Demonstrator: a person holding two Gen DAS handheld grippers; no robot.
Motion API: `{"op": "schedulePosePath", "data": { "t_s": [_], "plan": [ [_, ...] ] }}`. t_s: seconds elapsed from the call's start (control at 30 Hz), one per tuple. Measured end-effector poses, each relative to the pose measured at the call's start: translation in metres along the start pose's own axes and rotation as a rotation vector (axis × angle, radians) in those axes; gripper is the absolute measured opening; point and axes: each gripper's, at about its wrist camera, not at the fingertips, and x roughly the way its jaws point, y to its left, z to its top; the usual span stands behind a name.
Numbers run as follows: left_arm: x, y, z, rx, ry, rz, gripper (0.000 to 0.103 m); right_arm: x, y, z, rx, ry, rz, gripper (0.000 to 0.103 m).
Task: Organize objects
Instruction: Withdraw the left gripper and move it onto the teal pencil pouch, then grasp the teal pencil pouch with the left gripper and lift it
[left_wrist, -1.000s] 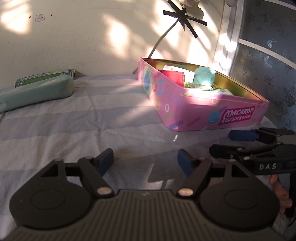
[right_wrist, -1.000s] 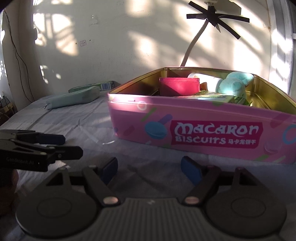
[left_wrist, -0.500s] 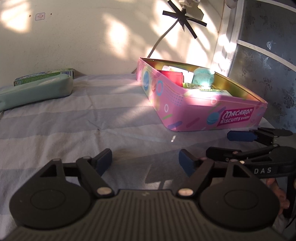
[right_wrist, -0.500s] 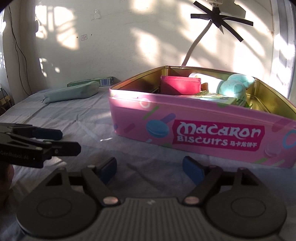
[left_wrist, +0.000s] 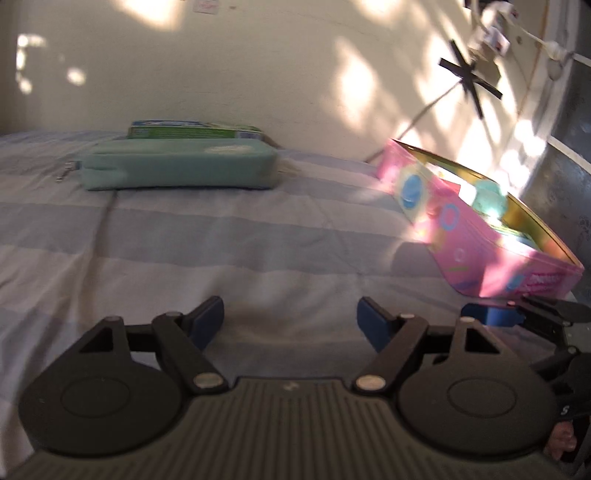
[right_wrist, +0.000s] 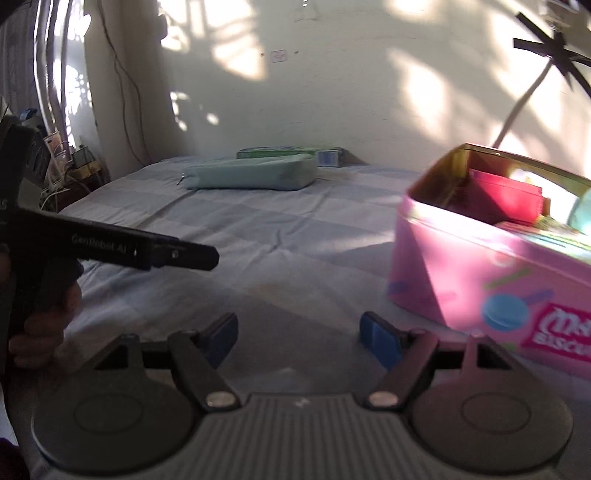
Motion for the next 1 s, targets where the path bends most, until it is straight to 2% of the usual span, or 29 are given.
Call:
{"op": "schedulePosePath", "data": {
  "t_s": [0.07,0.17,0.23,0.33,0.4,0.47,0.5,0.57,0.6,0.63,0.77,0.9,1.0],
  "plan": [
    [-0.004,0.032,0.013,-0.042,-0.026,0.099,0.081,0.023,0.015,0.018,-0.042,0.017,0.036,0.075],
    [-0.004,0.078,0.039,-0.130,-0.068,0.152,0.081,0.059,0.023,0.053,-0.027,-0.016,0.050,0.078],
    [-0.002,0.099,0.058,-0.189,-0.105,0.162,0.081,0.084,0.016,0.083,0.075,-0.053,0.034,0.080],
    [0.016,0.122,0.094,-0.248,-0.147,0.187,0.083,0.123,0.000,0.122,0.262,-0.113,0.059,0.080],
    [0.034,0.135,0.111,-0.294,-0.137,0.181,0.083,0.146,-0.009,0.143,0.340,-0.139,0.036,0.080],
    [0.055,0.147,0.119,-0.334,-0.094,0.174,0.083,0.172,-0.015,0.158,0.383,-0.116,0.017,0.080],
    [0.066,0.151,0.121,-0.355,-0.066,0.168,0.081,0.184,-0.017,0.163,0.397,-0.096,0.012,0.080],
    [0.084,0.158,0.118,-0.385,-0.005,0.127,0.062,0.206,-0.021,0.166,0.429,-0.058,-0.013,0.080],
    [0.085,0.158,0.115,-0.381,-0.022,0.128,0.056,0.213,-0.022,0.165,0.434,-0.042,-0.027,0.069],
    [0.086,0.155,0.114,-0.366,-0.023,0.141,0.054,0.219,-0.022,0.161,0.443,-0.026,-0.024,0.065],
    [0.069,0.145,0.104,-0.341,-0.007,0.130,0.052,0.201,-0.018,0.153,0.446,-0.008,-0.019,0.061],
    [0.031,0.131,0.075,-0.315,0.015,0.099,0.052,0.156,0.000,0.131,0.410,0.015,-0.011,0.061],
    [-0.003,0.113,0.044,-0.279,0.011,0.080,0.052,0.109,0.013,0.099,0.359,0.006,0.027,0.062]
  ]
}}
